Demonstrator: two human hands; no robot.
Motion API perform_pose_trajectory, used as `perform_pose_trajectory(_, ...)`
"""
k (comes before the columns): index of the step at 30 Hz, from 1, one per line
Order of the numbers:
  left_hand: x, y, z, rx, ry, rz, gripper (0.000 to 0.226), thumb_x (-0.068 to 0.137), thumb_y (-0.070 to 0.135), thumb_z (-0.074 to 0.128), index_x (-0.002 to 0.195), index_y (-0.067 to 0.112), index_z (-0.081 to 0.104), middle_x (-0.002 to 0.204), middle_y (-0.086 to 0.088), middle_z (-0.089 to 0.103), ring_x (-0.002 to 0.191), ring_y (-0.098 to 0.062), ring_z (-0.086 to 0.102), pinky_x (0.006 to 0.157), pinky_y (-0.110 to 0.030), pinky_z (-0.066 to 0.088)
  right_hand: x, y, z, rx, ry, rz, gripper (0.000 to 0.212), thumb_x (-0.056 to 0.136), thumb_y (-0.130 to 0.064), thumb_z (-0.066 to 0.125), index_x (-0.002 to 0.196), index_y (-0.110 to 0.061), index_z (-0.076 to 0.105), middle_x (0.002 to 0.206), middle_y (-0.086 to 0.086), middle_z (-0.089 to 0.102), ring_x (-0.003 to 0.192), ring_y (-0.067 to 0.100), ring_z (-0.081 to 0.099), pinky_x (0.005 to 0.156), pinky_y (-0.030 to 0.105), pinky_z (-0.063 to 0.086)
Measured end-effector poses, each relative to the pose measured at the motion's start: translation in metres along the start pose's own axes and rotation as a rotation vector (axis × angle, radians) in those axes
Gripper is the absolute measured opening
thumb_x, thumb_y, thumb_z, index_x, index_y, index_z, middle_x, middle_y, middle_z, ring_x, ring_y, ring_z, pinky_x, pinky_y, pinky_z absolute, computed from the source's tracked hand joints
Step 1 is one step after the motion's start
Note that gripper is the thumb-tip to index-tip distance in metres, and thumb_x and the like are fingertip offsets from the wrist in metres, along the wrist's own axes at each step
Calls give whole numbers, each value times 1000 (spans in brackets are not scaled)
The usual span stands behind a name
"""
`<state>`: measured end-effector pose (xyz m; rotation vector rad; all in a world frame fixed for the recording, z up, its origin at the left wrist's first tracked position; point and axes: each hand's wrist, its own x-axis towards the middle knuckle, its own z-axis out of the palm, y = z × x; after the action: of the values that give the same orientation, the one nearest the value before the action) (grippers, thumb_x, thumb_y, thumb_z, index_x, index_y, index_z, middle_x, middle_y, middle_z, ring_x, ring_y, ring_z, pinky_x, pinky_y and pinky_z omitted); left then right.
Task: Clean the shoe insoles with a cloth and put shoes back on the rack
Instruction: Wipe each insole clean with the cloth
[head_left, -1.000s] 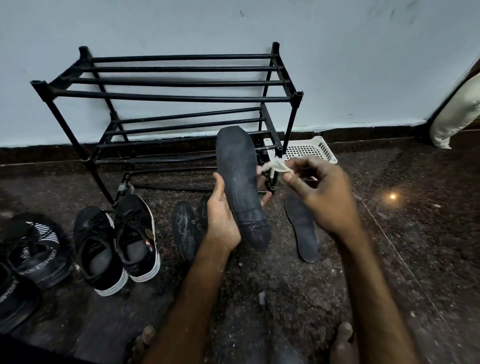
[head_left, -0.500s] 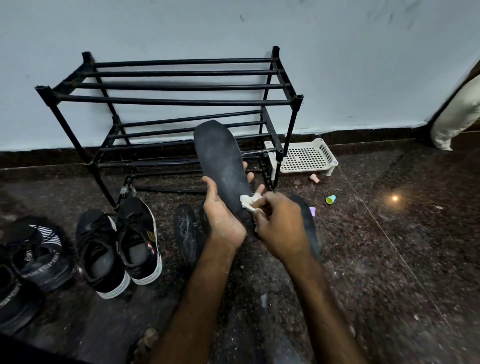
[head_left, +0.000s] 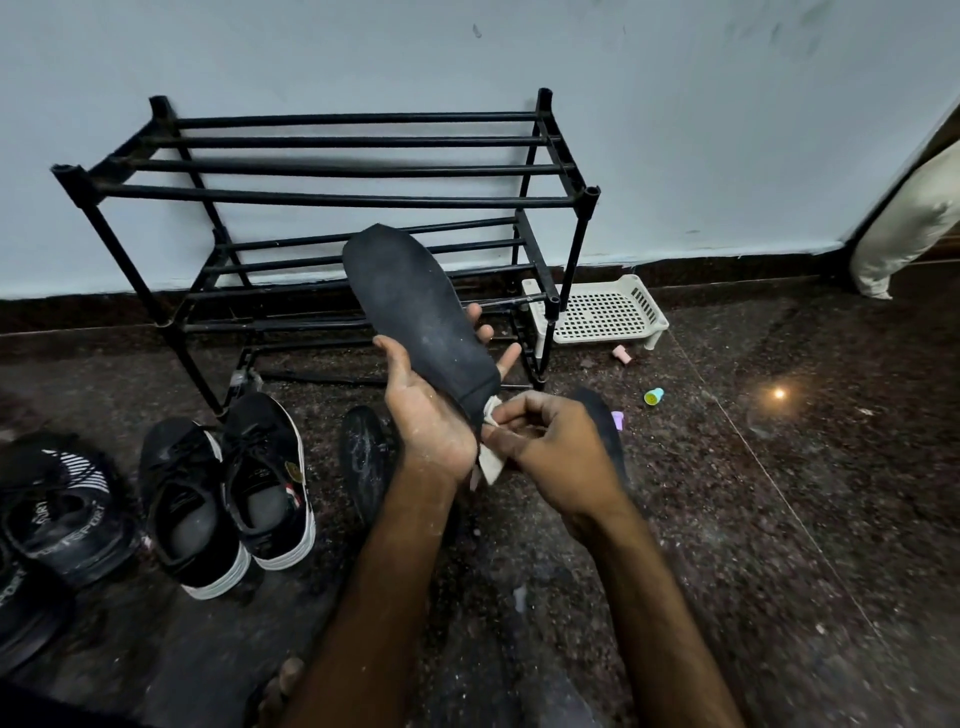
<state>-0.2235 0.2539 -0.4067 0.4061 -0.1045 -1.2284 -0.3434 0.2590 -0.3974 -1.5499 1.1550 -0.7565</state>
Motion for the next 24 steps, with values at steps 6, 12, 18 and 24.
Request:
perform_pose_trajectory(6, -3, 0, 2, 124, 43, 16, 78, 92, 73, 30, 125, 12, 66, 105, -10, 67, 86, -23, 63, 87, -39, 51, 9, -19, 9, -119, 155, -200, 7, 83, -15, 76, 86, -20, 72, 77, -8, 71, 66, 1, 63, 67, 22, 56)
perform_pose_trajectory(12, -5, 10, 0, 117, -29, -102, 51, 97, 25, 33, 90, 6, 79, 101, -13, 74, 89, -27, 71, 85, -41, 56, 6, -14, -14, -111, 83, -130, 9, 84, -12, 74, 88, -19, 71, 78, -8, 70, 69, 5, 64, 67, 25, 54)
perform_pose_trajectory(18, 5, 19, -8, 57, -90, -26, 40, 92, 11, 29, 123, 6, 54, 93, -8, 65, 82, -27, 64, 93, -42, 52, -2, -47, -55, -120, 513, -192, 14, 90, -16, 68, 103, -17, 67, 96, -8, 67, 83, 2, 65, 68, 14, 55)
perform_pose_trajectory(24, 4, 11, 1, -17, -92, -80, 53, 95, 50, 41, 129, 13, 57, 83, -2, 50, 74, -18, 54, 90, -40, 53, -6, -40, 18, -485, 164, -394, 18, 92, -15, 62, 109, -14, 64, 113, 2, 59, 101, 15, 58, 87, 25, 51)
